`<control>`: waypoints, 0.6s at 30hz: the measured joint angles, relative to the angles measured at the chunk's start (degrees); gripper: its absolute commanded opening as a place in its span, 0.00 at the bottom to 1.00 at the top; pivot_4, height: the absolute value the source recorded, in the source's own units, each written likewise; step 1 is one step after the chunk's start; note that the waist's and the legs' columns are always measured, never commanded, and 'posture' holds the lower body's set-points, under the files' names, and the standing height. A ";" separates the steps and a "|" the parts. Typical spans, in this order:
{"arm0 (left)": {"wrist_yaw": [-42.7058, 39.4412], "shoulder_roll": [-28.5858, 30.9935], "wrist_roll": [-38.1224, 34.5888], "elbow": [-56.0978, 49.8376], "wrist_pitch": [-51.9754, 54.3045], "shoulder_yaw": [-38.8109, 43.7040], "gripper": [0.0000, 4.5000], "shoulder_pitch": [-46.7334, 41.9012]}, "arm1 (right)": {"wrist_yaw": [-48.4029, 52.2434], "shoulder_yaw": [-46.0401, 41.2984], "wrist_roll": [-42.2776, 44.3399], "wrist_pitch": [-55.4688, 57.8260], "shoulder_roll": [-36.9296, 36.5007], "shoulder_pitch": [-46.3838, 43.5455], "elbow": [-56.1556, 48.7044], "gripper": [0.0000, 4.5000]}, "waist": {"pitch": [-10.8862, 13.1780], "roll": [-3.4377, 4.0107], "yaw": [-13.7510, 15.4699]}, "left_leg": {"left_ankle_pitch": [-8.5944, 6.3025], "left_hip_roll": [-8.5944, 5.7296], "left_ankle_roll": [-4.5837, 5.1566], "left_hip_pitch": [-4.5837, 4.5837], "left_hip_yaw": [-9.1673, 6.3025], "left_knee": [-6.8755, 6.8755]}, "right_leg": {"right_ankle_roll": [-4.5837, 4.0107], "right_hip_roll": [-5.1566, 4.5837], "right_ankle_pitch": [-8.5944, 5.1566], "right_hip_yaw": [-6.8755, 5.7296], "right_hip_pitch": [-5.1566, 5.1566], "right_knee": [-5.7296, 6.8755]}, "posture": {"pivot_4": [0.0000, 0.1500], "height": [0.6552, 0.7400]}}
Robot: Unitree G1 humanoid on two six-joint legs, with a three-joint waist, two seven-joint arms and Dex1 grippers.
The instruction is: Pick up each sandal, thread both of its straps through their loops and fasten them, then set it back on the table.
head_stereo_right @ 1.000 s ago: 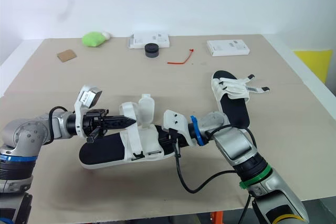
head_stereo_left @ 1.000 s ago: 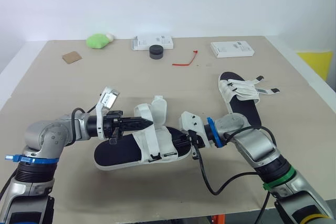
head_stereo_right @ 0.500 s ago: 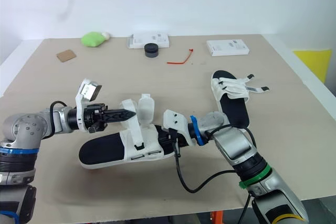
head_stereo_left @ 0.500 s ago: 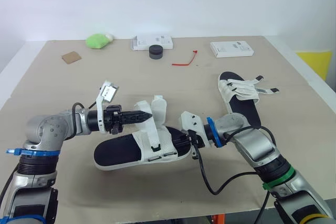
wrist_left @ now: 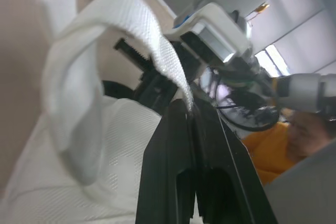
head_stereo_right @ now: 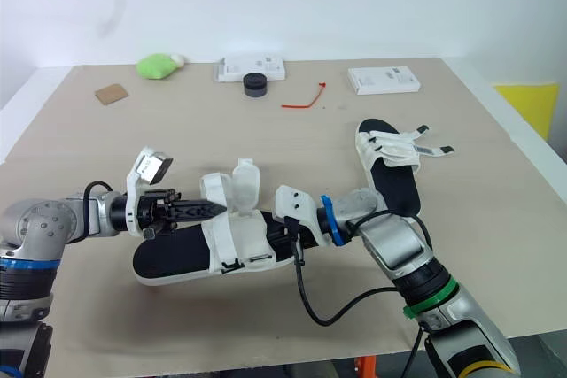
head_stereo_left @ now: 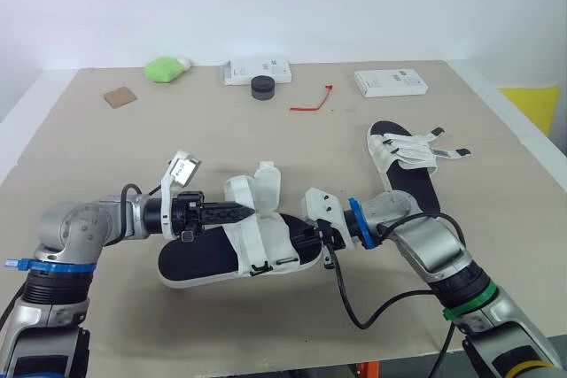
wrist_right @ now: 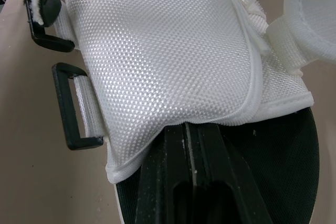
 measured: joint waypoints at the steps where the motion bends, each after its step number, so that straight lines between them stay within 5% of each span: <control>1: -0.39 0.03 2.25 -0.65 -3.18 -0.90 0.02 0.82 | -0.02 0.00 0.00 0.01 0.00 0.03 -0.05 0.00 | 0.00 0.00 0.00 | 0.00 0.00 0.00 0.00 0.01 0.00 | 0.00 0.00 0.00 0.01 0.00 0.00 | 1.00 1.00; 7: -1.46 -0.15 10.39 -2.15 -14.27 -4.43 0.02 3.19 | -0.09 -0.01 -0.01 0.03 -0.03 0.10 -0.21 0.00 | 0.00 0.00 0.01 | 0.00 0.00 0.00 0.00 0.02 -0.01 | -0.02 0.00 -0.01 0.03 -0.01 0.00 | 1.00 1.00; 18: -3.59 -1.12 11.24 -3.09 -18.85 -4.60 0.02 1.43 | -0.10 -0.01 -0.01 0.02 0.04 0.04 -0.13 0.00 | 0.00 0.00 -0.01 | 0.00 0.00 0.00 0.00 0.03 0.00 | -0.01 0.01 -0.01 0.03 -0.01 0.00 | 1.00 1.00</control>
